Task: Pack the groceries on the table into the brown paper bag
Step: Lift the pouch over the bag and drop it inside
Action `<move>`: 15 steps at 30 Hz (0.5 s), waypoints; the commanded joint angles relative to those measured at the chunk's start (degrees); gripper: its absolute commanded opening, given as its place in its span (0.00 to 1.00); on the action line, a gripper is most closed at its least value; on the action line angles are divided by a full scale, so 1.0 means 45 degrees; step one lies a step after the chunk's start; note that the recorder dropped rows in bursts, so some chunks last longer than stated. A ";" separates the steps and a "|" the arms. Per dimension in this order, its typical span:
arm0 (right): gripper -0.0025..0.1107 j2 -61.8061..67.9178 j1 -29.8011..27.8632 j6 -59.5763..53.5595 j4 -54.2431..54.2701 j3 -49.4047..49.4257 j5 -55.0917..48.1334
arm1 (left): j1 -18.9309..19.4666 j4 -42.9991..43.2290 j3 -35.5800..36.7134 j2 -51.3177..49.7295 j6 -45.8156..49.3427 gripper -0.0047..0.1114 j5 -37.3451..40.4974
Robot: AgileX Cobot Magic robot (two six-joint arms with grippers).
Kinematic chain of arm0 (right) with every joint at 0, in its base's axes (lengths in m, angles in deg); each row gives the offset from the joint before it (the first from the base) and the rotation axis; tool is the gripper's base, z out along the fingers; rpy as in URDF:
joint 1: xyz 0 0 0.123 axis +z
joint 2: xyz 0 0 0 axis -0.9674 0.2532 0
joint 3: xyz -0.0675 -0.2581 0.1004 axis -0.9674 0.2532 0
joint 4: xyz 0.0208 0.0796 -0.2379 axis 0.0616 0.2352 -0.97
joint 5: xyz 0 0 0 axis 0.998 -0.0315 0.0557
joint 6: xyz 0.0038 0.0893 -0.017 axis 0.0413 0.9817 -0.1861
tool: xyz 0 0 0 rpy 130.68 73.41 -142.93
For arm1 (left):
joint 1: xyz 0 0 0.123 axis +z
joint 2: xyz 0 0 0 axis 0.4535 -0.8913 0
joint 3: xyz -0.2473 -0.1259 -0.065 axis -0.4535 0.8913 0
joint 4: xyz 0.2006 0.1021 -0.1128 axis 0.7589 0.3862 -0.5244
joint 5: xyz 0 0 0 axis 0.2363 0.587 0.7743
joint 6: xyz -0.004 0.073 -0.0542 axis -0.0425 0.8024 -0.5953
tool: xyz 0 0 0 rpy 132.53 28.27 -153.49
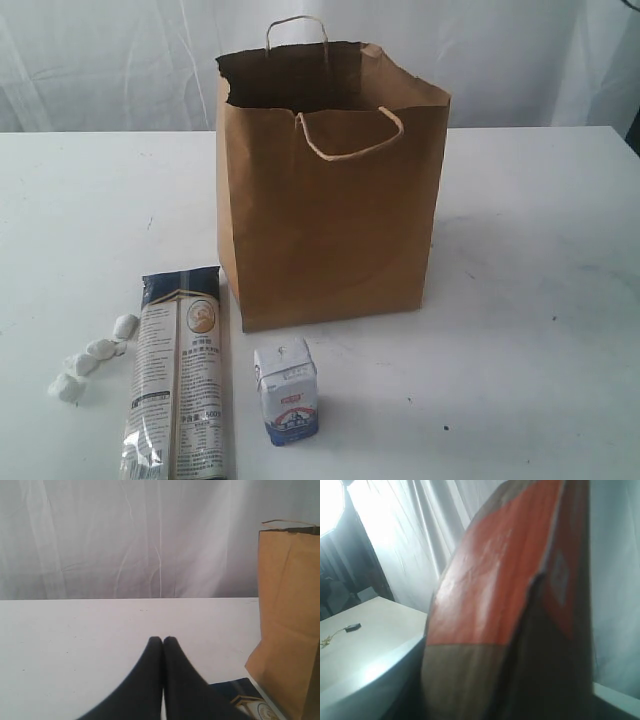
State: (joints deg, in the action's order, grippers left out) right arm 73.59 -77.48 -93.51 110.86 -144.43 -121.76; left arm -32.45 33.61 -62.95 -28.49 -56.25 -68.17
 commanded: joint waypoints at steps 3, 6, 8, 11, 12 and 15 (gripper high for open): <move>0.02 0.0435 0.0409 -0.0858 0.0518 -0.0195 -0.0356 | -0.0100 0.0204 0.0050 0.0042 -0.0026 0.04 -0.0006; 0.02 0.0676 0.0708 -0.1165 0.0518 -0.0195 -0.0483 | -0.0100 0.0204 0.0050 0.0042 -0.0026 0.04 -0.0006; 0.02 0.0784 0.0896 -0.1369 -0.0107 -0.0195 -0.0455 | -0.0100 0.0204 0.0050 0.0042 -0.0026 0.04 -0.0060; 0.02 0.0937 0.1121 -0.1483 -0.1571 -0.0195 0.0292 | -0.0100 0.0204 0.0050 0.0042 -0.0049 0.04 -0.0326; 0.02 0.0963 0.1181 -0.1483 -0.2060 -0.0195 0.0622 | -0.0100 0.0204 0.0050 0.0042 -0.0049 0.04 -0.0425; 0.02 0.1016 0.1206 -0.1483 -0.3128 -0.0195 0.1439 | -0.0100 0.0204 0.0050 0.0042 -0.0068 0.04 -0.0694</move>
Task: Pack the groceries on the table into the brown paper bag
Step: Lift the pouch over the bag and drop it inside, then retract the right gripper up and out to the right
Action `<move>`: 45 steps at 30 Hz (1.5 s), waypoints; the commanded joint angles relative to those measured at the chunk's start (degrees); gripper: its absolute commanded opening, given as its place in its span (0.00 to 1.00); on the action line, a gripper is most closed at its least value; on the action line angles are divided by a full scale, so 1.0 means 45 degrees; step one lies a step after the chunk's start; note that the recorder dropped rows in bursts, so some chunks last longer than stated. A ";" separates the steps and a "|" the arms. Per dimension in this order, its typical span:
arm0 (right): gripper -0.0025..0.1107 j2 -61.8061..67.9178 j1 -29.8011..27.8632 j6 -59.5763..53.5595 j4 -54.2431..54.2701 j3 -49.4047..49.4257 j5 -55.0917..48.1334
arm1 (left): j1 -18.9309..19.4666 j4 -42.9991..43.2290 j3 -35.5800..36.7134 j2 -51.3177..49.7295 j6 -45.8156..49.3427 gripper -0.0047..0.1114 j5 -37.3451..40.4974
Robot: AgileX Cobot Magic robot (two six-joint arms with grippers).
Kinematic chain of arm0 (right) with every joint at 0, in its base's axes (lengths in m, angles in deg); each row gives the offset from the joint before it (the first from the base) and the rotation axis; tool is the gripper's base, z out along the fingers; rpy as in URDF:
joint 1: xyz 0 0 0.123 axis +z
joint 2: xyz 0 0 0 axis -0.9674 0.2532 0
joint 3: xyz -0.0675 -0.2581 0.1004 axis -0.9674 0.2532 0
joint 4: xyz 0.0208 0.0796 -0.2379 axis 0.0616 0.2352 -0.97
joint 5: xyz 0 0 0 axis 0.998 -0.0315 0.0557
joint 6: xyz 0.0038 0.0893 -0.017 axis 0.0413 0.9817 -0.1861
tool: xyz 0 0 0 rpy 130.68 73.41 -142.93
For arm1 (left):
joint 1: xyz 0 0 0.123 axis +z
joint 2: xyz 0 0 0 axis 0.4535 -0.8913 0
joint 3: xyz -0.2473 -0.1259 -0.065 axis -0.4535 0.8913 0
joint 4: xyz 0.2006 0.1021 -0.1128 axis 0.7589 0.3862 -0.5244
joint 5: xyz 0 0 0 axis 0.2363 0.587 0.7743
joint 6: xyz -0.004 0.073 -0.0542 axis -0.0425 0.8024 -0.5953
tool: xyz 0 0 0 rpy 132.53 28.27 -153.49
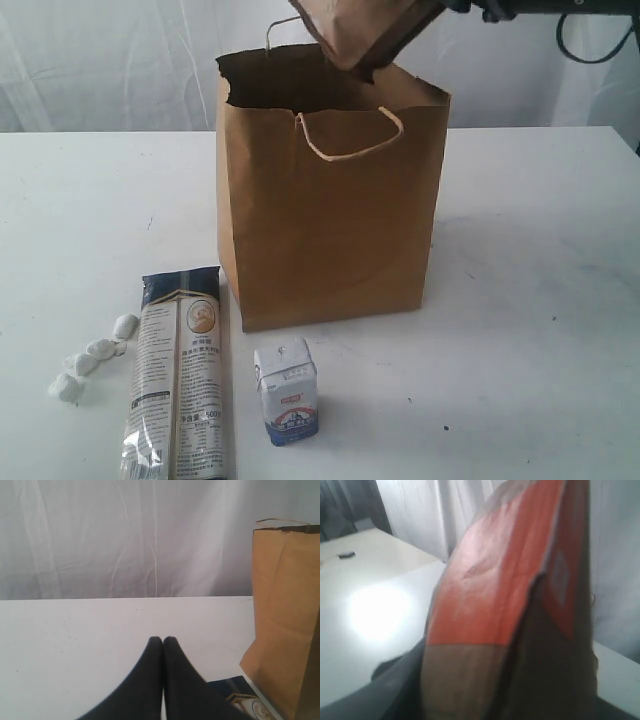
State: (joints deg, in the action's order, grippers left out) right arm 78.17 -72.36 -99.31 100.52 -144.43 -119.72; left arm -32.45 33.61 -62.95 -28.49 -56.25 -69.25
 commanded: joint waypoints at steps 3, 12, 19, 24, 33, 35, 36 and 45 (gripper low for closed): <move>0.02 0.0077 0.0068 -0.0194 -0.1413 -0.0195 0.1350 | -0.0100 0.0204 0.0050 0.0042 -0.0068 0.04 -0.0659; 0.17 0.0111 0.0068 -0.0194 -0.1790 -0.0195 0.1483 | -0.0100 0.0204 0.0050 0.0042 -0.0068 0.04 -0.0720; 0.53 0.0111 0.0068 0.0273 -0.1778 -0.0195 0.1740 | -0.0100 0.0204 0.0050 0.0042 -0.0068 0.04 -0.0663; 0.55 0.0111 0.0068 0.0273 -0.1837 -0.0195 0.2224 | -0.0100 0.0204 0.0050 0.0042 -0.0040 0.04 -0.0633; 0.55 0.0111 0.0068 0.0273 -0.1891 -0.0195 0.2227 | -0.0100 0.0204 0.0050 0.0042 -0.0016 0.04 -0.0635; 0.55 0.0111 0.0068 0.0273 -0.1921 -0.0195 0.2093 | -0.0100 0.0204 0.0050 0.0042 -0.0016 0.04 -0.0635; 0.55 0.0111 0.0068 0.0273 -0.1921 -0.0195 0.2064 | -0.0100 0.0204 0.0050 0.0042 -0.0016 0.04 -0.0635; 0.54 0.0111 0.0068 0.0558 -0.2000 -0.0195 0.2297 | -0.0100 0.0204 0.0050 0.0042 -0.0016 0.04 -0.0341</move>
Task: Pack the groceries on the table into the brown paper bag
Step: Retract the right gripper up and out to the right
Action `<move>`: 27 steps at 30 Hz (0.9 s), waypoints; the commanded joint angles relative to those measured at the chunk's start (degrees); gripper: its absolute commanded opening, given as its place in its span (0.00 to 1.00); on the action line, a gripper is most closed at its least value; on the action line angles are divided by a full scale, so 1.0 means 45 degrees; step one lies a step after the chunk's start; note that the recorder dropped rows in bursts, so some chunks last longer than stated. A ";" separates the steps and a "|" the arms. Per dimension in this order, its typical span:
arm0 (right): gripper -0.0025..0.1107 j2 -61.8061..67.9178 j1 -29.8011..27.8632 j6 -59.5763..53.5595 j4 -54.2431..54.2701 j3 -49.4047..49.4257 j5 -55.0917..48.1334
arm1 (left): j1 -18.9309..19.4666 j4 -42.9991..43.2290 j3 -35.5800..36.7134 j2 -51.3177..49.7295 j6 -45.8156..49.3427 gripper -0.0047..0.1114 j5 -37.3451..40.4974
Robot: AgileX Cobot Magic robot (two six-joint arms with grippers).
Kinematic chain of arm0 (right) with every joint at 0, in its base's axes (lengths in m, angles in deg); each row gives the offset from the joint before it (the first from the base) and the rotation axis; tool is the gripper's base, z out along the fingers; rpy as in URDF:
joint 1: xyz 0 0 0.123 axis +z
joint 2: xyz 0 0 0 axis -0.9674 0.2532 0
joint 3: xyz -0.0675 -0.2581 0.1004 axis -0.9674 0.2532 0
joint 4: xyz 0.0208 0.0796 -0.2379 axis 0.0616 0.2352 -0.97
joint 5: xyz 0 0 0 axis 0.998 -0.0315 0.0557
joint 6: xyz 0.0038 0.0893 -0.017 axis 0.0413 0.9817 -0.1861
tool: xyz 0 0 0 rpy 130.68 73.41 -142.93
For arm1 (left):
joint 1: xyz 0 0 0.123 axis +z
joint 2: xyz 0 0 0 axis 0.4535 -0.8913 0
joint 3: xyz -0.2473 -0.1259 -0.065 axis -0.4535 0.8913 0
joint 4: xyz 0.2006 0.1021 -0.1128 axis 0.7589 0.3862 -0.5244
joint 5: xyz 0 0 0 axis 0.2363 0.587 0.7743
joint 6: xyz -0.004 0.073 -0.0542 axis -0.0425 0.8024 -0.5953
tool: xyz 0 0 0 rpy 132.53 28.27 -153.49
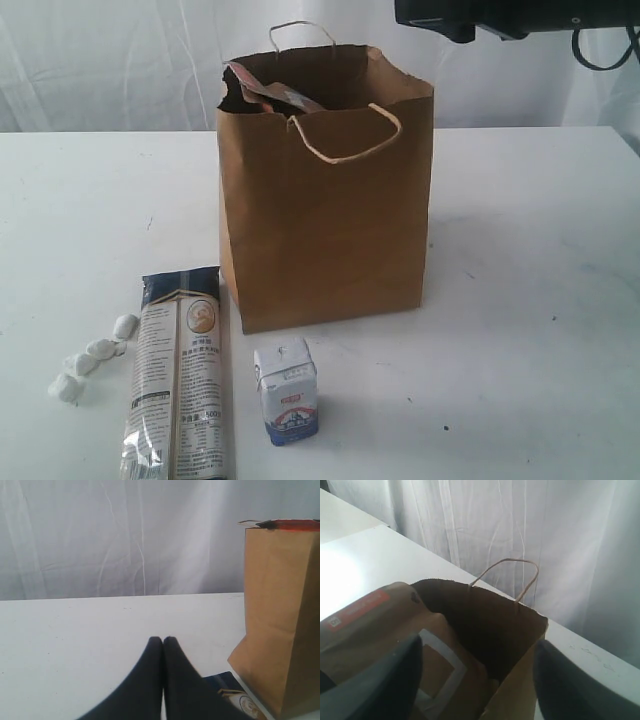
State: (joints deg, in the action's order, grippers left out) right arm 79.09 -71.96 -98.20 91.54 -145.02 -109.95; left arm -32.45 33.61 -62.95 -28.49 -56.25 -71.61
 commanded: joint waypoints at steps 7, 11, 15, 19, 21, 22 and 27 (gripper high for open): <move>0.30 -0.0467 -0.0147 0.2507 -0.1067 -0.0064 0.1752 | -0.0100 0.0204 0.0050 0.0042 -0.0016 0.04 0.0327; 0.14 -0.1322 -0.0670 0.3277 -0.3004 -0.0064 0.2645 | -0.0100 0.0204 0.0050 0.0042 -0.0016 0.04 0.0440; 0.02 -0.2296 -0.1504 0.7319 -0.8200 -0.0064 0.3608 | -0.0100 0.0204 0.0050 0.0042 -0.0016 0.04 0.0553; 0.02 -0.2667 -0.2174 1.3532 -1.3570 0.0574 0.2511 | -0.0100 0.0204 0.0050 0.0042 -0.0016 0.04 0.0905; 0.02 -0.3071 -0.2289 1.5273 -1.4257 0.1782 0.2501 | -0.0100 0.0204 0.0050 0.0042 -0.0016 0.04 0.1129; 0.02 -0.3550 -0.2289 1.5376 -1.4226 0.2664 0.3089 | -0.0100 0.0204 0.0050 0.0042 -0.0016 0.04 0.1231; 0.02 -0.7670 -0.2289 1.6457 -1.3980 0.7090 0.8405 | -0.0100 0.0204 0.0050 0.0042 -0.0016 0.04 0.1263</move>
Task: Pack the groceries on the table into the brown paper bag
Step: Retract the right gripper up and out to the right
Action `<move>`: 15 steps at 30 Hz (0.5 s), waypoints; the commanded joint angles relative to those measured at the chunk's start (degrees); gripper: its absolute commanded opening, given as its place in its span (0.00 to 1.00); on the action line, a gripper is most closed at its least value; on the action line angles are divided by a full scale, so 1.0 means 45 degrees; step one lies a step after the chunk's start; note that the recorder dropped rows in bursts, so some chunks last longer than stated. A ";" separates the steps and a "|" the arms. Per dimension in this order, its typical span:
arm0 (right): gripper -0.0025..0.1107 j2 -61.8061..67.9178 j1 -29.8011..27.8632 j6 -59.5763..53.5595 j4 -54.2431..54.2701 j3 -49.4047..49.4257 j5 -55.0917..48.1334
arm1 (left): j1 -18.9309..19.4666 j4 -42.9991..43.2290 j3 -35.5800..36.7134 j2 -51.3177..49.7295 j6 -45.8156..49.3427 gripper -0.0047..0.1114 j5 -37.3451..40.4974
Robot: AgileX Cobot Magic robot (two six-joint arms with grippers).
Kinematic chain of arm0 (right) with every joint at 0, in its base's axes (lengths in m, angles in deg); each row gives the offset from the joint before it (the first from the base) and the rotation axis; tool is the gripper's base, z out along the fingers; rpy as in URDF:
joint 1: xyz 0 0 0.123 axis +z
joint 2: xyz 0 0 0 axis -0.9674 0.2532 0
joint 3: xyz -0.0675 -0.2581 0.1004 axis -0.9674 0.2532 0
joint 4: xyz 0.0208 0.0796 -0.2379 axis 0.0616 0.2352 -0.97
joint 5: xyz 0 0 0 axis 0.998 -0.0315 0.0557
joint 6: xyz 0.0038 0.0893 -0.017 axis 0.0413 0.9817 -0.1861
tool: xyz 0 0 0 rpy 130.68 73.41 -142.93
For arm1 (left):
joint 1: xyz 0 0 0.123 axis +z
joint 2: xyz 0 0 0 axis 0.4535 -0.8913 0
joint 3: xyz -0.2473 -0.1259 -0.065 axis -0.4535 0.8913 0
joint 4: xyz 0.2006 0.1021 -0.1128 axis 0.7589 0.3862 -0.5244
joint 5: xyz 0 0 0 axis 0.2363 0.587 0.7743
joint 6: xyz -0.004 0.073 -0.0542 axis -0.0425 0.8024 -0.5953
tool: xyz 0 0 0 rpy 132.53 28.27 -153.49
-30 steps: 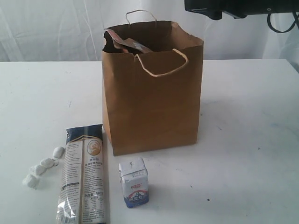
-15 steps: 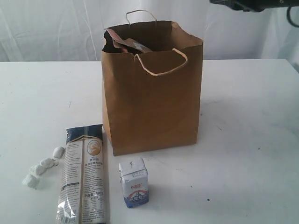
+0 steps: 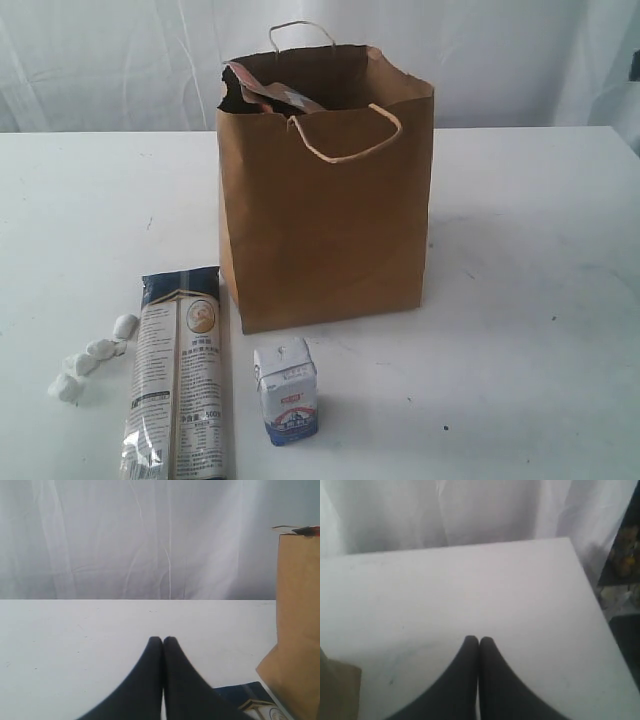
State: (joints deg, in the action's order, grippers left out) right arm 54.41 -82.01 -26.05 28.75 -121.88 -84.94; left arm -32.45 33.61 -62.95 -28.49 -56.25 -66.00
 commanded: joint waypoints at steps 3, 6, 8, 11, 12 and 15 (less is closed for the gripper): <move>0.02 -0.5706 -0.0056 -0.0128 -0.0026 0.4159 0.5198 | -0.0100 0.0204 0.0050 0.0042 -0.0016 0.04 -0.0037; 0.02 -0.8595 -0.0056 -0.0050 -0.0026 0.4555 0.3989 | -0.0100 0.0204 0.0050 0.0042 -0.0071 0.04 -0.0191; 0.02 -1.0310 -0.0056 -0.0263 -0.0208 0.4555 0.2615 | -0.0100 0.0204 0.0050 0.0042 -0.0071 0.04 -0.0343; 0.02 -1.2062 -0.0056 -0.1961 -0.0898 0.4555 0.0362 | -0.0100 0.0204 0.0050 0.0042 -0.0071 0.04 -0.0313; 0.02 -1.2438 -0.0056 -0.2076 -0.1119 0.4555 -0.0229 | -0.0100 0.0204 0.0050 0.0042 -0.0039 0.04 -0.0249; 0.02 -1.3597 -0.0056 -0.2043 -0.1121 0.4495 -0.0356 | -0.0100 0.0204 -0.0066 0.0042 -0.0027 0.04 0.0734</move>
State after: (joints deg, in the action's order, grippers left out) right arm -3.89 -82.01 -34.14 24.59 -101.67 -85.71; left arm -32.45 33.61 -62.95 -28.49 -56.25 -65.69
